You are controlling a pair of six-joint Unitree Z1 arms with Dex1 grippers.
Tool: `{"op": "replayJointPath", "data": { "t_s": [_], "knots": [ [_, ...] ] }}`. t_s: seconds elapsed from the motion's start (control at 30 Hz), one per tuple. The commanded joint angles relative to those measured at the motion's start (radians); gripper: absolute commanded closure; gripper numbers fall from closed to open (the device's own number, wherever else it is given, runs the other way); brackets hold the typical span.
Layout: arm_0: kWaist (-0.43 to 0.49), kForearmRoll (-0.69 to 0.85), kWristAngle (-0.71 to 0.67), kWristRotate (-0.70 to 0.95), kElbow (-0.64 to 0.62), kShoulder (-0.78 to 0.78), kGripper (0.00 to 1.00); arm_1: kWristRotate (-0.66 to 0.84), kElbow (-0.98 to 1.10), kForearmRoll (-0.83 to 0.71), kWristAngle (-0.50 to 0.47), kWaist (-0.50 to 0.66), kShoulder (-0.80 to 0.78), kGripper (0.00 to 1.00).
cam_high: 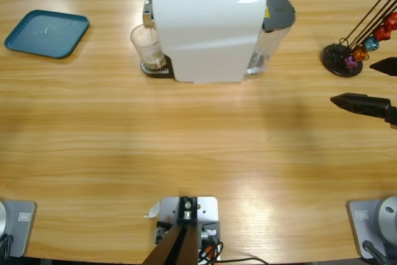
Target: Pour coffee
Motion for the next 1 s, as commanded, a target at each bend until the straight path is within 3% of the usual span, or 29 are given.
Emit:
{"op": "replayJointPath", "data": {
  "t_s": [0.03, 0.57, 0.7, 0.8, 0.93, 1.0],
  "knots": [
    [0.008, 0.009, 0.015, 0.015, 0.012, -0.017, 0.0, -0.01, -0.01, 0.002, -0.005, 0.013, 0.026, 0.0],
    [0.006, -0.008, 0.017, 0.01, 0.01, 0.019, 0.0, -0.011, -0.014, 0.005, -0.004, 0.013, 0.034, 0.0],
    [0.006, -0.039, 0.014, 0.044, -0.039, 0.152, 0.0, -0.012, -0.015, 0.005, -0.002, 0.013, 0.041, 0.0],
    [0.008, -0.148, -0.046, 0.168, -0.053, 0.218, 0.005, -0.012, -0.017, 0.006, -0.002, 0.013, 0.049, 0.0],
    [0.073, -0.193, -0.057, 0.332, -0.124, 0.39, 0.015, -0.012, -0.016, -0.01, 0.003, 0.013, 0.066, 0.0],
    [0.118, -0.207, -0.11, 0.395, -0.154, 0.468, 0.083, -0.012, -0.017, -0.012, 0.005, 0.013, 0.08, 0.0]
  ]
}}
